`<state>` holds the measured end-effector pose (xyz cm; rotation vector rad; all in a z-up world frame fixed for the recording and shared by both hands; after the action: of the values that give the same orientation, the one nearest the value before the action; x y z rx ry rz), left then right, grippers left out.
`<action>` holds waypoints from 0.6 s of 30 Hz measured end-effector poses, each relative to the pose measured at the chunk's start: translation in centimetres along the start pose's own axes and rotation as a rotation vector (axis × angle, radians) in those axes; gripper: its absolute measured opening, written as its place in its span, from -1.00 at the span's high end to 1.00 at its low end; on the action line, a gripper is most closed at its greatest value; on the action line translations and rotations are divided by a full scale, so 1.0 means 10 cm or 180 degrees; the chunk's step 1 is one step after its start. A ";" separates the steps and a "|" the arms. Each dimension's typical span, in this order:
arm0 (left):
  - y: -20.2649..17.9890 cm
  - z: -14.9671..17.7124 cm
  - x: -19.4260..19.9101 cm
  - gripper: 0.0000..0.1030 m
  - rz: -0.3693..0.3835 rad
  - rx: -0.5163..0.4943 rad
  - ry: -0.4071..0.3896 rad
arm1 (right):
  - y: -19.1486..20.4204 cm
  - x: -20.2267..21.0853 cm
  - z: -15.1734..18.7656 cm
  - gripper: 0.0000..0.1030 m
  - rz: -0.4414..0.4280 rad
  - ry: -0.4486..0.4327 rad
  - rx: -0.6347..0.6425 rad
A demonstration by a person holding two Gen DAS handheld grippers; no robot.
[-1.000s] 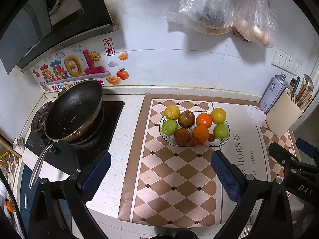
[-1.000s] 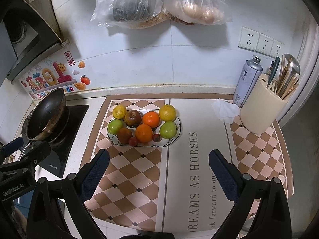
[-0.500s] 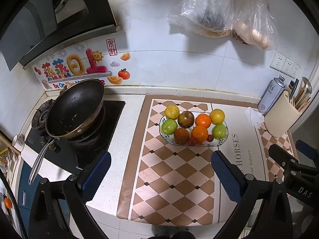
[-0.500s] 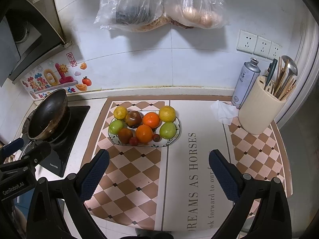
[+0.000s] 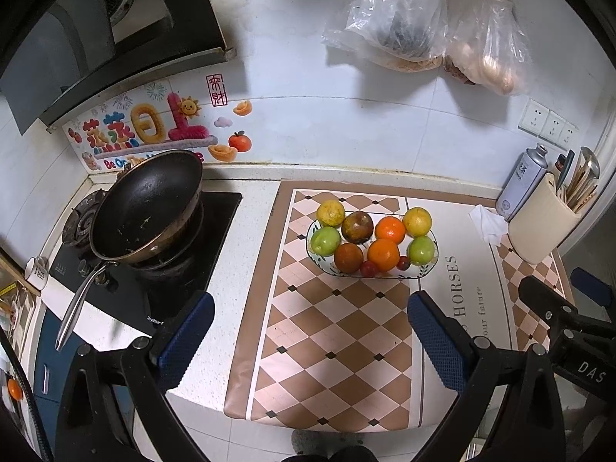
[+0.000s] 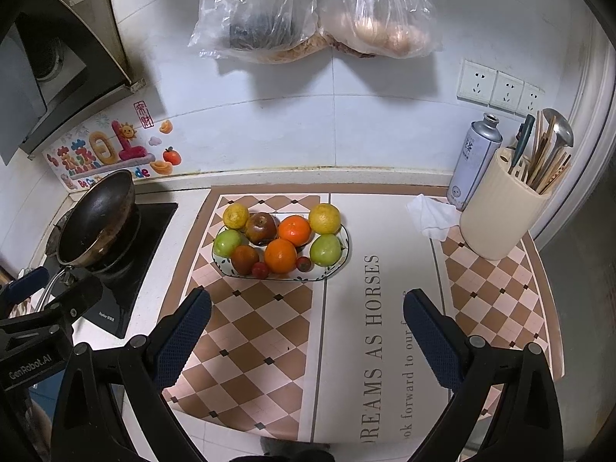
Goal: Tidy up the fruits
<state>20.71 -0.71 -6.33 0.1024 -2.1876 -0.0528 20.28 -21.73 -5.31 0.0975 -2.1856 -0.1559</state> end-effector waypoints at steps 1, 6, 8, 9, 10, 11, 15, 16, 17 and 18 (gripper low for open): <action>0.00 0.01 0.02 -0.99 0.0002 0.0001 0.0003 | 0.00 0.01 0.00 -0.98 -0.0004 -0.0003 0.0001; -0.01 0.05 0.05 -0.99 0.0005 0.0006 0.0002 | 0.00 0.04 0.01 -0.98 -0.0016 -0.0006 0.0004; -0.01 0.05 0.07 -0.99 0.0000 0.0008 -0.0008 | 0.01 0.05 0.01 -0.98 -0.0026 -0.0007 0.0001; -0.01 0.05 0.06 -0.99 0.0001 0.0005 -0.0010 | 0.00 0.06 0.01 -0.98 -0.0029 -0.0008 0.0001; -0.01 0.06 0.08 -0.99 0.0002 0.0006 -0.0012 | 0.00 0.07 0.01 -0.98 -0.0030 -0.0014 0.0008; -0.01 0.06 0.08 -0.99 0.0003 0.0008 -0.0014 | 0.00 0.09 0.01 -0.98 -0.0031 -0.0019 0.0012; -0.01 0.06 0.08 -0.99 0.0000 0.0002 -0.0019 | 0.00 0.11 0.00 -0.98 -0.0043 -0.0025 0.0022; -0.01 0.06 0.08 -0.99 -0.0002 -0.0001 -0.0020 | 0.00 0.12 0.00 -0.98 -0.0045 -0.0026 0.0025; -0.01 0.07 0.09 -0.99 0.0000 0.0004 -0.0015 | 0.00 0.11 0.00 -0.98 -0.0046 -0.0025 0.0026; -0.01 0.07 0.09 -0.99 0.0004 0.0007 -0.0015 | 0.00 0.11 0.00 -0.98 -0.0045 -0.0026 0.0025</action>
<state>19.63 -0.94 -6.02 0.1021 -2.1923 -0.0501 19.65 -21.88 -4.43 0.1169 -2.1942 -0.1561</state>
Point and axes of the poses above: each gripper's, at about its wrist camera, not at the fingertips, and x roughly against the way its jaws point, y to its left, z to its underside, the point moved 4 cm from there along -x, roughly the way its jaws point, and after that the axes turned 3 degrees about -z, right-handed, at the moved point
